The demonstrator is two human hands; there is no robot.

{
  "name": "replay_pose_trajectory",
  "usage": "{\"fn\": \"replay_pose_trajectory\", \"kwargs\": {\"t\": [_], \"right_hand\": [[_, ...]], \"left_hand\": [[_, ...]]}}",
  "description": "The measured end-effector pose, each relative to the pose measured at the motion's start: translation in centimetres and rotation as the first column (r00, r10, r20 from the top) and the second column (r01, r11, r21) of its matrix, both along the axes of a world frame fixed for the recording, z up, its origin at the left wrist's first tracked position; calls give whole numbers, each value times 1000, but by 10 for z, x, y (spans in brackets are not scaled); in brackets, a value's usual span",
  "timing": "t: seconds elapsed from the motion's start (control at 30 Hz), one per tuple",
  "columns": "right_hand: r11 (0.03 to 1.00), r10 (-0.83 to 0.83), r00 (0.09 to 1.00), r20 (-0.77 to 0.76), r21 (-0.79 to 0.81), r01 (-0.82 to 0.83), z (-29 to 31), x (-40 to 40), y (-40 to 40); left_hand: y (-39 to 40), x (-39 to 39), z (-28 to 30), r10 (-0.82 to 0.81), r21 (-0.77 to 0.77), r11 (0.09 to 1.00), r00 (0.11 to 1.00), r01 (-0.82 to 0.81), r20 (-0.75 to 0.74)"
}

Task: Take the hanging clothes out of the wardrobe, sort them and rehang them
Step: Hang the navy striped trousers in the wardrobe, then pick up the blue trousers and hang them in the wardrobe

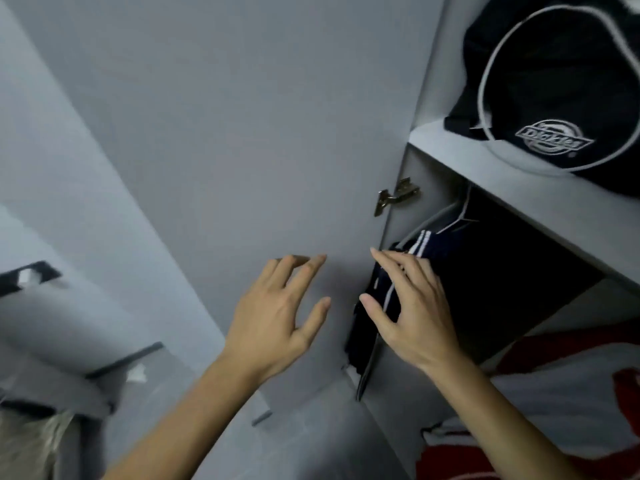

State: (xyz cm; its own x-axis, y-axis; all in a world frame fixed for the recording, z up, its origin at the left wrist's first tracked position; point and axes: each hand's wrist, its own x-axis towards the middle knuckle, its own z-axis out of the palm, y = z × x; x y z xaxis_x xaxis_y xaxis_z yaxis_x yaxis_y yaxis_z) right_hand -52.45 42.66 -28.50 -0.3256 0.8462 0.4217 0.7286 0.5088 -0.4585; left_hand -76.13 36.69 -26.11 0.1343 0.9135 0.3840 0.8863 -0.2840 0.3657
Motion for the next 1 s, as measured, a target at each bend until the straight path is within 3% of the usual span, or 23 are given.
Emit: {"fn": "replay_pose_trajectory", "kwargs": {"t": [0.17,0.33,0.6,0.73,1.0], "right_hand": [[963,269,963,-31,-14,-270,-2,-69,-29],[831,552,831,-71,-33,-555,1,-166,-93],[570,821,570,11,-58,-820,11,-341,-229],[424,905,425,-7,-51,-904,12,-417,-313],[9,1000,11,-22,-77,-997,-3,-535,-488]], "left_hand": [[-88,-51,14,263,31,964,964,-263,-21],[-203,-112,12,576,63,817,816,-574,-38],[-401,-216,0,897,31,441,440,-897,-39],[-496,-256,-9,958,35,285,283,-958,-51],[-680,-269,-17,984,0,-177,-177,-984,-36]]}}
